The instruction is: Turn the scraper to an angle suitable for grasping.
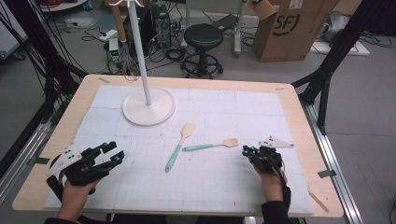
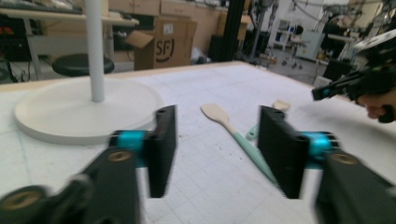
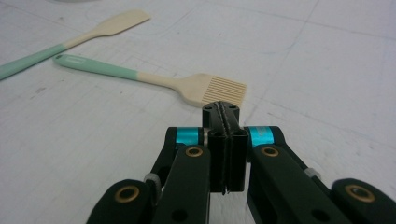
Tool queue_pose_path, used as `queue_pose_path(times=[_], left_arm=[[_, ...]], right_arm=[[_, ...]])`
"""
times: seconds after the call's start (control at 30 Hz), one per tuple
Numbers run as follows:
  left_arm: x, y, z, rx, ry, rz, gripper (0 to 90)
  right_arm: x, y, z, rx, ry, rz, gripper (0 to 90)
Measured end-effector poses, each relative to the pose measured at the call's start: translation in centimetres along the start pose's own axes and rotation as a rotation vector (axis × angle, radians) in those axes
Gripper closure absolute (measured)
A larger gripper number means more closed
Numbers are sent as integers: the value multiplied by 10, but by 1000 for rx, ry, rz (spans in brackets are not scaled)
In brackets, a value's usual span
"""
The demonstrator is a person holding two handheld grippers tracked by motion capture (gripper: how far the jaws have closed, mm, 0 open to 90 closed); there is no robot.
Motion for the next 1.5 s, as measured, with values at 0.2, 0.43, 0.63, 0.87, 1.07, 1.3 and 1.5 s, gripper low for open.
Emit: queue_pose_path(times=[0.2,0.43,0.63,0.87,1.07,1.3,1.5], left_arm=[[-36,-2,-21,-48,-45,92,896],[-86,-5,-51,-58,-92,165,896],[-124,-16,-74,-110,-110,287,896],[-146,-29,-79,-140,-59,441,896],[-148,-28,-75,-105,-7,501,897],[-137,-22,-67,-123,49,526,898],[-139,-22,-80,-88,-22,520,897]], right_arm=[[33,-16,-2,14,4,-60,900],[56,-24,-5,42,19,-93,899],[60,-24,-5,40,45,-118,897],[59,-20,0,57,57,-112,897],[53,-17,4,66,72,-105,897],[52,-16,6,71,76,-98,897],[52,-14,7,71,78,-103,897]])
Point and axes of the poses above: each handheld gripper's, and its own axes: x roughly backward along the jaws, y roughly out of its top, z roughly to its left, the point moved 2 cm from there along -x, roughly forward along the jaws, and after that the axes turned 2 degrees about -x, right-handed, at the moved point
